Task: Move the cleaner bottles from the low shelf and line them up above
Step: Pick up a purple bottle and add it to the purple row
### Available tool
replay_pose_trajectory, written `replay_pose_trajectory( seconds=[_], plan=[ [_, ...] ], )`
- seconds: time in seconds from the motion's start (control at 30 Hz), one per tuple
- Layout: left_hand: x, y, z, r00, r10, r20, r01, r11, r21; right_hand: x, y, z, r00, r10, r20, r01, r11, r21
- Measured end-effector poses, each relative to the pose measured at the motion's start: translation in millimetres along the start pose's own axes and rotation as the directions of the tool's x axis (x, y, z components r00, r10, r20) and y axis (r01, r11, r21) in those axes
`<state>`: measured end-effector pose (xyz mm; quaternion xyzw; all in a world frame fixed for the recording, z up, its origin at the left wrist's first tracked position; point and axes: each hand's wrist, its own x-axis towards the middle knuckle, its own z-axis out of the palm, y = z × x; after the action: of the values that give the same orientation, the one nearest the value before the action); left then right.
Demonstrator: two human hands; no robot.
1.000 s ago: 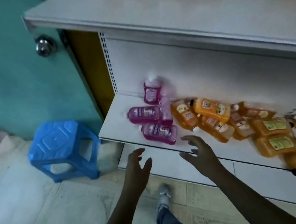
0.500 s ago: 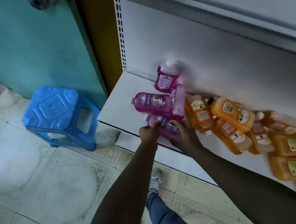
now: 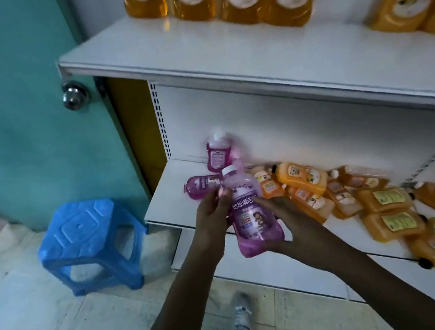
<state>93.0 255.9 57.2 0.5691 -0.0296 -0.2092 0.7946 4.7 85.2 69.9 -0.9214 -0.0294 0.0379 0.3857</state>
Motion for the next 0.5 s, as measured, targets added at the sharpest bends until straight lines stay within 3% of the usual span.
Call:
replay_pose_trajectory(
  seconds=[0.17, 0.27, 0.5],
  plan=[
    [-64.2, 46.9, 51.6, 0.981, 0.024, 0.193, 0.01, 0.984, -0.176, -68.4, -68.3, -36.2, 0.983, -0.045, -0.179, 0.079, 0.979, 0.187],
    [-91.5, 70.2, 89.1, 0.937, 0.063, 0.344, 0.004, 0.982, -0.191, -112.2, -94.3, -68.4, 0.941, -0.05, -0.336, 0.109, 0.981, 0.158],
    [-138.4, 111.9, 183.0, 0.811, 0.07, 0.581, 0.047, 0.982, -0.183, -202.4, -130.5, -140.4, 0.852, -0.002, -0.523, 0.071, 0.991, 0.112]
  ],
)
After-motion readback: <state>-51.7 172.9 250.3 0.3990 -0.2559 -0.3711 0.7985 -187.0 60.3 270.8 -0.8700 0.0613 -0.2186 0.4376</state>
